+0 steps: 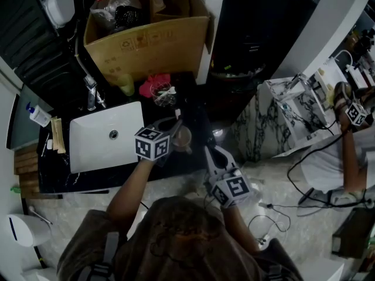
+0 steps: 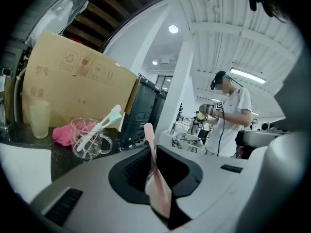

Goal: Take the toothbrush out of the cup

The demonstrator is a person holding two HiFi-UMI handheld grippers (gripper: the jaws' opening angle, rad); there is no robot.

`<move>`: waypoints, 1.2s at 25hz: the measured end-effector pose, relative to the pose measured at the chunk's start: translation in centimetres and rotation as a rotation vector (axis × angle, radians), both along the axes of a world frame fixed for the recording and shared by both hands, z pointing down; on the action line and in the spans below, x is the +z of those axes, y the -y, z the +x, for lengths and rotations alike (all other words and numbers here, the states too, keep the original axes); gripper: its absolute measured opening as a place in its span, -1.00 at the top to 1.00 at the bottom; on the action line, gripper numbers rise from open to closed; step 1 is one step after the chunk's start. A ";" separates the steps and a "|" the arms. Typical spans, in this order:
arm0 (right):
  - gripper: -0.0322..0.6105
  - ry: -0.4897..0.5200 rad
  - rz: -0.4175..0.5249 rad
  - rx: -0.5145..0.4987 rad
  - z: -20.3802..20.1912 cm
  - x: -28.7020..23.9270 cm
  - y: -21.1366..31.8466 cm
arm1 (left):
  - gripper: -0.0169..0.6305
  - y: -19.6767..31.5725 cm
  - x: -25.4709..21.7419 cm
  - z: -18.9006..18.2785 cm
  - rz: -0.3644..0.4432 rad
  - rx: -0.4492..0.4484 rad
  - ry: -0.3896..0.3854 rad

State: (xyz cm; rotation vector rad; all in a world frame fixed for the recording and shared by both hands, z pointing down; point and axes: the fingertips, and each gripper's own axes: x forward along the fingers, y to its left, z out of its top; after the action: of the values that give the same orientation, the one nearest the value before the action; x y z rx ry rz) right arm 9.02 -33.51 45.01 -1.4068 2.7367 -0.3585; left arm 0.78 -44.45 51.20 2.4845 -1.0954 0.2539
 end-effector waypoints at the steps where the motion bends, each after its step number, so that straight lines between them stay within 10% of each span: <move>1: 0.89 0.003 -0.004 0.002 0.0 0.0 0.0 | 0.83 0.0 -0.1 0.1 0.004 0.000 0.002; 30: 0.89 0.015 -0.030 -0.012 -1.6 0.9 -1.7 | 0.89 0.6 -11.2 -0.6 0.187 0.008 -0.080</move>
State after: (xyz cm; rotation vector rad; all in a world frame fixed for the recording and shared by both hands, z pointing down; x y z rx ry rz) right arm 7.40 -31.82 45.89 -1.3891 2.7406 -0.4108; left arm 0.23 -45.05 39.97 2.6378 -1.1228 0.0550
